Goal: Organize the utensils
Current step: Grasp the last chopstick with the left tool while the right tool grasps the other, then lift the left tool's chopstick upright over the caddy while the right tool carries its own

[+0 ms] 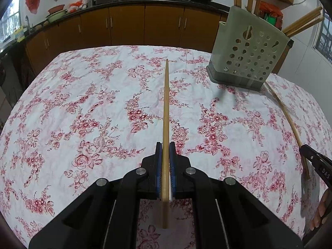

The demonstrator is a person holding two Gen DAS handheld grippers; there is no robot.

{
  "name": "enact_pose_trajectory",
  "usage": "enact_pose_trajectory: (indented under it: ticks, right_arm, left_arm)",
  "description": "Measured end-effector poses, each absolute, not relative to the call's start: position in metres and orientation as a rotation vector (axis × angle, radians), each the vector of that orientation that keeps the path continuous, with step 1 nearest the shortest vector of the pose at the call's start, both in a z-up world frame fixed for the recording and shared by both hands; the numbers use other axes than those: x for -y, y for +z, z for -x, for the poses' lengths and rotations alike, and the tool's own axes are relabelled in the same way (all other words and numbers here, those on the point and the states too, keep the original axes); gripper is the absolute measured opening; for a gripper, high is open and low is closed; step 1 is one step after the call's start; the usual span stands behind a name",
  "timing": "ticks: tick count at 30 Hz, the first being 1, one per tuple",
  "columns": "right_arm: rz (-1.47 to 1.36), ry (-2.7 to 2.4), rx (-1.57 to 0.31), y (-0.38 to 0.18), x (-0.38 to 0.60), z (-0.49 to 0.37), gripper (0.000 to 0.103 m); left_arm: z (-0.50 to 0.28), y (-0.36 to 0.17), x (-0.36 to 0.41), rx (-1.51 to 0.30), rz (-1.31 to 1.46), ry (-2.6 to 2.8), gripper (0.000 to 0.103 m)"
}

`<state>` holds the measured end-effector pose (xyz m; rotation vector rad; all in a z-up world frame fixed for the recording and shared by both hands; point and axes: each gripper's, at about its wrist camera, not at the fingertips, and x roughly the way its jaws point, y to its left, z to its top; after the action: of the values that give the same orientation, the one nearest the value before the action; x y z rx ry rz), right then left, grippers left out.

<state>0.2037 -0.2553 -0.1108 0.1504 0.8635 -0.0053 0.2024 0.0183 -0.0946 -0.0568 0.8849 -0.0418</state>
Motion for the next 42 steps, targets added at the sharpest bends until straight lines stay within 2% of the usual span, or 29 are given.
enact_pose_trajectory:
  ticks: [21, 30, 42]
  right_arm:
    - [-0.163, -0.007, -0.728, -0.066, 0.267, -0.192, 0.008]
    - [-0.208, -0.004, -0.548, -0.013, 0.281, -0.183, 0.008]
    - [-0.211, 0.016, -0.466, 0.016, 0.28, -0.179, 0.008]
  left_arm:
    - [-0.196, -0.055, -0.027, -0.791, 0.091, -0.053, 0.008]
    - [-0.191, -0.007, -0.034, -0.654, 0.113, -0.068, 0.008]
    - [-0.19, 0.032, -0.033, -0.547, 0.097, -0.085, 0.008]
